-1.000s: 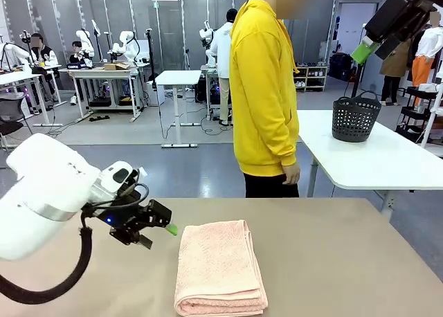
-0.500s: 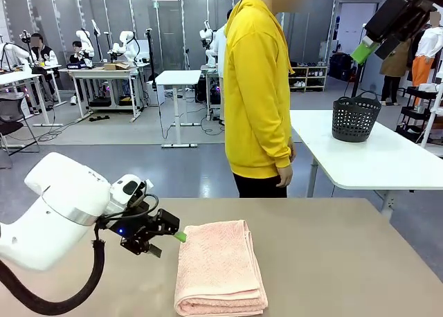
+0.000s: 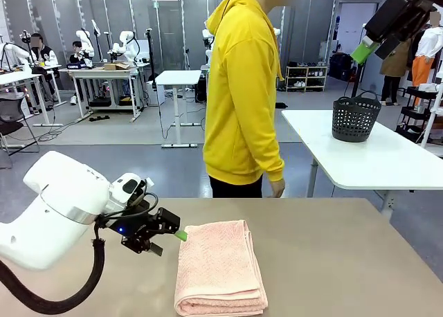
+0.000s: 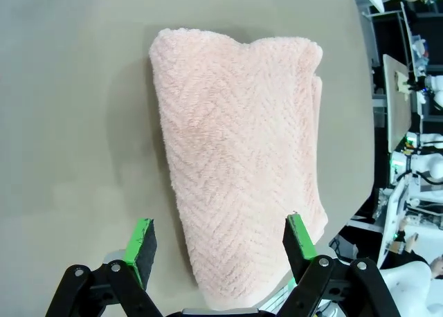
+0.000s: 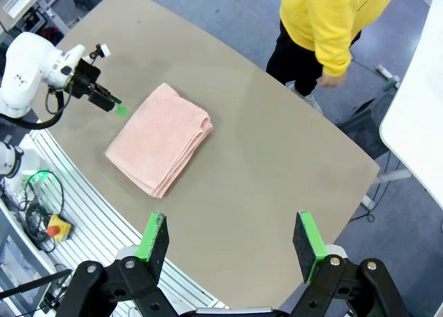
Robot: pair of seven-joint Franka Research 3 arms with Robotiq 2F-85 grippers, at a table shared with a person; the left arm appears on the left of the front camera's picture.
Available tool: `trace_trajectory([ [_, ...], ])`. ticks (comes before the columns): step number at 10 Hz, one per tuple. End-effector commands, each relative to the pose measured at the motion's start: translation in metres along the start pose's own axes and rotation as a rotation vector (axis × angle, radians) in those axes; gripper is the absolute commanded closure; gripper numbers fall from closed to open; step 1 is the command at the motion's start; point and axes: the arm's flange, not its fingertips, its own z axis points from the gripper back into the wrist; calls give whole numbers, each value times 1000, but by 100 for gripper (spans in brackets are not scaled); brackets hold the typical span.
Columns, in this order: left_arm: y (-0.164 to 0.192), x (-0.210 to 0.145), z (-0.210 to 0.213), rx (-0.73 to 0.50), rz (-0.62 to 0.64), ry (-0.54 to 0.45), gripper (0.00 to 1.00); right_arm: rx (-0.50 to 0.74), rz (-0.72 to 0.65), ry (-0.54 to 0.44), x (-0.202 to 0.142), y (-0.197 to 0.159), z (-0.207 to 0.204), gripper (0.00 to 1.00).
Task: Fold the towel.
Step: Pick up the 100 cm Hotel Towel and place it on the left side of the table.
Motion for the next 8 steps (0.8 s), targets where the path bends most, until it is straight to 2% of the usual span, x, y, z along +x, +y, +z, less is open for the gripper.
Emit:
trace_trajectory([
  [1,3,5,-13,-69,-37,0,6,1,-9,11,0,0,2,9],
  [5,20,7,-33,-59,1,-40,6,1,-9,11,0,0,2,9],
  [8,27,5,-53,-137,39,-25,6,1,-9,11,0,0,2,9],
])
